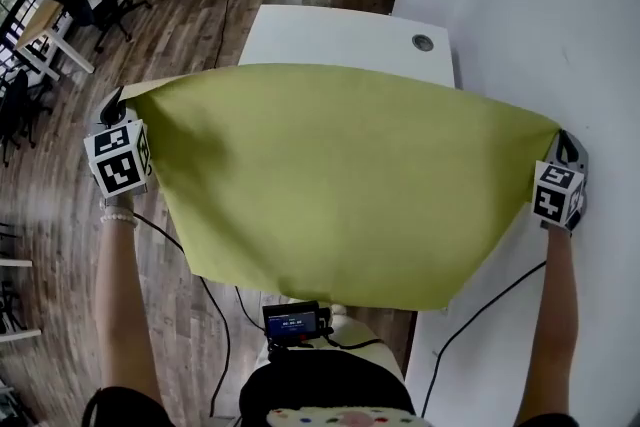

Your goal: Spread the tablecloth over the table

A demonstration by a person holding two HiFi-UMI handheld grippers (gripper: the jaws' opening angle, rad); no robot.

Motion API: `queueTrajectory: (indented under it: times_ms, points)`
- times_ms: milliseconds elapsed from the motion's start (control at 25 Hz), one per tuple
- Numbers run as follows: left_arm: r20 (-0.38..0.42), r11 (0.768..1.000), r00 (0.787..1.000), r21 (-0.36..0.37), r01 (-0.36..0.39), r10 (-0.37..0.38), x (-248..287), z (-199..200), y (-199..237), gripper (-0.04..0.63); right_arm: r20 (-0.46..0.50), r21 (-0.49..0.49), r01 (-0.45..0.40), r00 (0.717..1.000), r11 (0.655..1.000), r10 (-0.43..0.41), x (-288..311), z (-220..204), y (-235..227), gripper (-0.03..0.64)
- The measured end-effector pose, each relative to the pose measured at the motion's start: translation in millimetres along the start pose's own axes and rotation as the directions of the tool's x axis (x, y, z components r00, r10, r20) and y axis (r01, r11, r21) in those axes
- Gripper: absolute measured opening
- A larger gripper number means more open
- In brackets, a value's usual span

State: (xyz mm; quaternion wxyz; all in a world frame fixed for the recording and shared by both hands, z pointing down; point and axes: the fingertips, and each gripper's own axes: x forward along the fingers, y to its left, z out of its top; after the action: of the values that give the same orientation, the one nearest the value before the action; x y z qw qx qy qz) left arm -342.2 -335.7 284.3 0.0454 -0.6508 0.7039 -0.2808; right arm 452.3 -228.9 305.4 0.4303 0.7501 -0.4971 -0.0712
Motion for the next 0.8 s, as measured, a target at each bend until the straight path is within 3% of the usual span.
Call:
queueTrajectory:
  times_ms: [360,800]
  points:
    - [-0.125,0.996,0.989,0.024,0.085,-0.081,95,-48,-47,0.014,-0.144,-0.047,-0.077,0.987,0.996,0.070,72,-26,59,0.034]
    - [-0.199,0.990,0.972,0.037,0.133,-0.123,196,-84,-90,0.012,-0.233,-0.075,-0.133,0.966,0.988,0.112,155,-45,126,0.034]
